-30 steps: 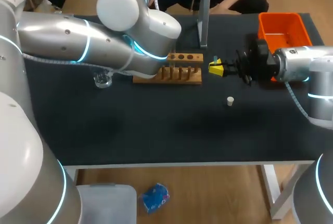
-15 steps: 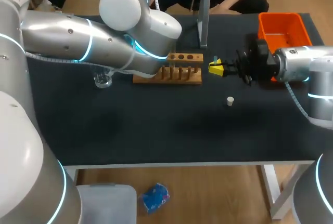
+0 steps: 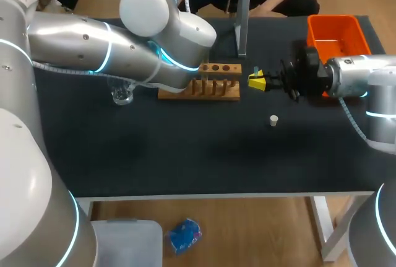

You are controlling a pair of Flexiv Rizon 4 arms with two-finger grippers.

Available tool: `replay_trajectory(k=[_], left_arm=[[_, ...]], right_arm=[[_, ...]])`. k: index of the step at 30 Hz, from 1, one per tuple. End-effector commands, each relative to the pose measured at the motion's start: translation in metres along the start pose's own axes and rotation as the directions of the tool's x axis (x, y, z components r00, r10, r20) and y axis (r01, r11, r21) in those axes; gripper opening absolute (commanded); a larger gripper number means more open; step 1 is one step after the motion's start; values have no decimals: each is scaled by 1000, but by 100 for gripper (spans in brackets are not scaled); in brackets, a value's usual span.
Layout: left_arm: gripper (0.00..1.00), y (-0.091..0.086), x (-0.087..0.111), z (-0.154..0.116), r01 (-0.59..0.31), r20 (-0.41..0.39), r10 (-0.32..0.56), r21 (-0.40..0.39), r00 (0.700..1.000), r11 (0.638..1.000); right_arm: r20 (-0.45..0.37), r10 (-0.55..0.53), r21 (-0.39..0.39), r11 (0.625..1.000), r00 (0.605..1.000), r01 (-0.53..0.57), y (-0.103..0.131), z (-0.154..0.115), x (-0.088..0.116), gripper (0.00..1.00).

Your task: Invert the test tube, pick up the pipette, mount the tip to pipette, aspirate from beaker and dispense into the tube, eject the tip, return the pipette, and cap with the stopper.

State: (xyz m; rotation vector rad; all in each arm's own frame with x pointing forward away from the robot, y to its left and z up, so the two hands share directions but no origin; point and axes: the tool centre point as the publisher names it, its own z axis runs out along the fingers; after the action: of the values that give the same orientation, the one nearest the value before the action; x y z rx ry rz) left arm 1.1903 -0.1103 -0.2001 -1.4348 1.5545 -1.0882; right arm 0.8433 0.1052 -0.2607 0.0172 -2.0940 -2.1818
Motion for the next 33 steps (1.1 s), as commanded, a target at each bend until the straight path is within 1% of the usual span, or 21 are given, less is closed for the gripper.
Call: replay_trajectory(k=[1,33], left_arm=[[100,2,1,5,0,5,0,6,1000,1000],[100,2,-1,9,-9,27,9,0,1000,1000]], right_arm=[[2,-1,2,1000,1000,1,1,0,1,0],[2,-1,2,1000,1000,1,1,0,1,0]])
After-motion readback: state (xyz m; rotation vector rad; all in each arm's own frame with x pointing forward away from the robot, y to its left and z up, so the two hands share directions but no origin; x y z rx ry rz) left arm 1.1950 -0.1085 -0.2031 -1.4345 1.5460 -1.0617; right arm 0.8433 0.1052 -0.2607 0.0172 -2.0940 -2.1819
